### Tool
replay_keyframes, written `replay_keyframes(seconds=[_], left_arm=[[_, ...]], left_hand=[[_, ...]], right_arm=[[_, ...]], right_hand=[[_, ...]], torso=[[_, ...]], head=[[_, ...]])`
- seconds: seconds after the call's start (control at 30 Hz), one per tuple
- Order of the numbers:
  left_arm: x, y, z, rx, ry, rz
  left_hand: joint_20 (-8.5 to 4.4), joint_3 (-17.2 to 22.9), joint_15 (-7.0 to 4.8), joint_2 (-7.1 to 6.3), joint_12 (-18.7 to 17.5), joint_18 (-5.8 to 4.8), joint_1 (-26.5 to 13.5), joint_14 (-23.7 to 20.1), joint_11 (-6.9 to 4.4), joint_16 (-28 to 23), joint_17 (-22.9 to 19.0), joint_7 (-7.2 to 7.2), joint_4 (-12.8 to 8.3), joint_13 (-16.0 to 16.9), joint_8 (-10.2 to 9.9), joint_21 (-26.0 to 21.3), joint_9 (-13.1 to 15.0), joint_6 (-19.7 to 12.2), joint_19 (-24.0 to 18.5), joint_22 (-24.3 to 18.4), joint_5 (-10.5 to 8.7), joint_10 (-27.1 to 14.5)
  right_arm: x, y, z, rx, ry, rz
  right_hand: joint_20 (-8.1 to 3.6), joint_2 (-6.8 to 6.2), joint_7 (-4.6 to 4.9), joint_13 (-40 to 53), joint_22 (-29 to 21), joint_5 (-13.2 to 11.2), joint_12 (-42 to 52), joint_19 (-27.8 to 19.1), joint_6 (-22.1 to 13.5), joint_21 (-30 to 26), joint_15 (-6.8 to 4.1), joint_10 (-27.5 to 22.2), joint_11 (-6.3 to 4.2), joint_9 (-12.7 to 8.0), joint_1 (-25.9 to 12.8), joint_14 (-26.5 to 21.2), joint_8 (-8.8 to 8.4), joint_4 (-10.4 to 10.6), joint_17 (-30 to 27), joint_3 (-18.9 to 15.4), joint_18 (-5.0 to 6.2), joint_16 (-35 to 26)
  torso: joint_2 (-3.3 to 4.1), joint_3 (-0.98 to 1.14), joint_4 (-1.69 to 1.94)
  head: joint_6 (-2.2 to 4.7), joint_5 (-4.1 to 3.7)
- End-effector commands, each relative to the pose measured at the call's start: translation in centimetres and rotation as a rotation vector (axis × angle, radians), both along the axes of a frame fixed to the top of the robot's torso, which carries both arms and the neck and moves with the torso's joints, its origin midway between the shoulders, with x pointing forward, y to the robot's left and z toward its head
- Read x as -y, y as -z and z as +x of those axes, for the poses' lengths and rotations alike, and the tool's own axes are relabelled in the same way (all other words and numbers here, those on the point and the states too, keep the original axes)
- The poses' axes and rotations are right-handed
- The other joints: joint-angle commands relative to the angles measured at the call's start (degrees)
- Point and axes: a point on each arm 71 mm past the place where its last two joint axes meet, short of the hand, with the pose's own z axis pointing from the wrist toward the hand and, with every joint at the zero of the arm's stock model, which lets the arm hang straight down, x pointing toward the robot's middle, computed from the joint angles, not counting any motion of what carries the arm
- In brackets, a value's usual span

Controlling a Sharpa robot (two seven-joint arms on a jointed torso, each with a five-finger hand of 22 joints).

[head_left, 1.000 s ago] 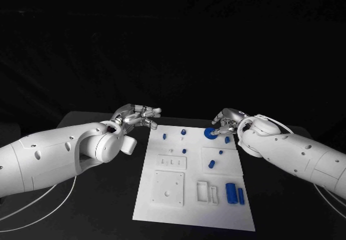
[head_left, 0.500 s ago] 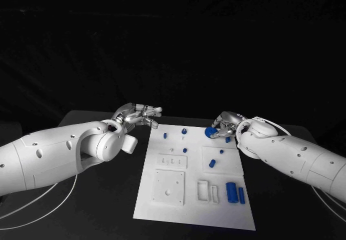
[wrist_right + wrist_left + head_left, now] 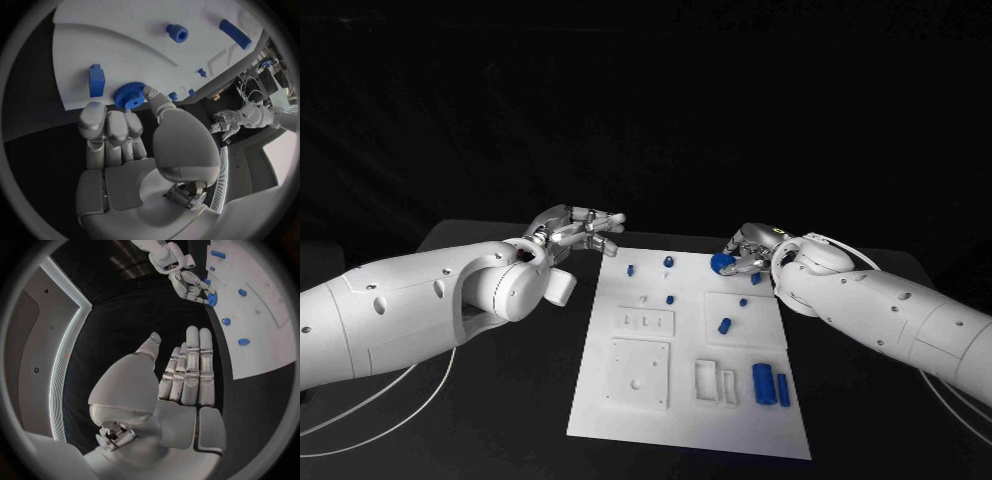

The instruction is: Assemble the parts on the task board

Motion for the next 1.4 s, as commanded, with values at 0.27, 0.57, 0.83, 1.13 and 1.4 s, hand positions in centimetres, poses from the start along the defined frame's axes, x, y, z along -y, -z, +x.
replay_keyframes(seconds=[0.27, 0.57, 0.83, 1.13, 1.4], left_arm=[[0.2, -0.1, 0.0, 0.004, 0.016, -0.006], [0.1, -0.1, 0.0, 0.003, 0.014, -0.005], [0.1, -0.1, 0.0, 0.003, 0.013, -0.005], [0.2, -0.1, -0.1, 0.002, 0.016, -0.005], [0.4, -0.1, -0.1, 0.001, 0.022, -0.007]], left_hand=[[-0.02, 0.1, 0.02, -0.11, 0.05, -0.03, 0.12, -0.19, -0.3, 0.06, -0.07, -0.25, -0.15, 0.08, -0.01, 0.13, 0.07, -0.11, -0.41, -0.05, 0.29, -0.1], [-0.02, 0.1, 0.02, -0.11, 0.05, -0.03, 0.12, -0.19, -0.3, 0.06, -0.07, -0.25, -0.15, 0.08, -0.01, 0.13, 0.07, -0.11, -0.41, -0.05, 0.29, -0.1], [-0.02, 0.1, 0.02, -0.11, 0.05, -0.03, 0.12, -0.19, -0.3, 0.06, -0.07, -0.25, -0.15, 0.08, -0.01, 0.13, 0.07, -0.11, -0.41, -0.05, 0.29, -0.1], [-0.02, 0.1, 0.02, -0.11, 0.05, -0.03, 0.12, -0.19, -0.3, 0.06, -0.07, -0.25, -0.15, 0.08, -0.01, 0.13, 0.07, -0.11, -0.41, -0.05, 0.29, -0.1], [-0.02, 0.1, 0.02, -0.11, 0.05, -0.03, 0.12, -0.19, -0.3, 0.06, -0.07, -0.25, -0.15, 0.08, -0.01, 0.13, 0.07, -0.11, -0.41, -0.05, 0.29, -0.1]], right_arm=[[0.0, 0.6, -0.2, -0.031, -0.014, -0.012], [-0.8, -0.4, -0.6, 0.074, -0.029, 0.004], [-2.7, -1.8, -1.7, 0.175, -0.083, 0.008], [-6.2, -3.0, -3.0, 0.259, -0.151, 0.008], [-9.3, -2.3, -3.6, 0.256, -0.209, -0.011]], right_hand=[[-0.39, 0.36, -0.66, 0.26, 6.51, -0.15, 0.06, 2.72, 3.6, 0.39, -0.59, 0.15, -0.79, 0.25, -1.33, 0.2, 0.51, -2.95, 0.18, 7.25, -0.62, -0.2], [-0.79, 0.6, -1.42, 0.69, 6.56, 0.22, 0.48, 2.8, 6.22, 0.76, -0.99, 0.73, -1.32, 0.47, -2.07, 0.26, 0.53, -3.85, 0.28, 9.53, -0.86, -0.3], [-0.92, 0.21, -1.62, 0.78, 6.64, 0.07, 0.53, 2.91, 6.82, 1.2, -1.1, 0.98, -1.45, 0.44, -2.09, 0.32, 0.51, -3.76, 0.24, 8.98, -0.95, -0.37], [-1.04, -0.4, -1.74, 0.88, 6.8, -0.77, 0.39, 3.04, 7.12, 2.0, -1.18, 1.25, -1.53, 0.24, -1.67, 0.37, 0.46, -3.04, 0.08, 8.79, -1.16, -0.48], [-1.03, -0.49, -1.72, 0.89, 6.77, -0.85, 0.35, 3.02, 7.07, 1.91, -1.17, 1.25, -1.51, 0.21, -1.63, 0.37, 0.47, -2.94, 0.07, 8.8, -1.16, -0.48]], torso=[[-0.01, 0.01, -0.02], [-0.07, 0.03, 0.01], [-0.06, -0.01, 0.02], [-0.03, -0.06, 0.12], [0.06, -0.03, 0.2]], head=[[-0.14, -0.04], [-0.16, -0.05], [0.05, 0.02], [0.28, 0.01], [0.38, -0.07]])
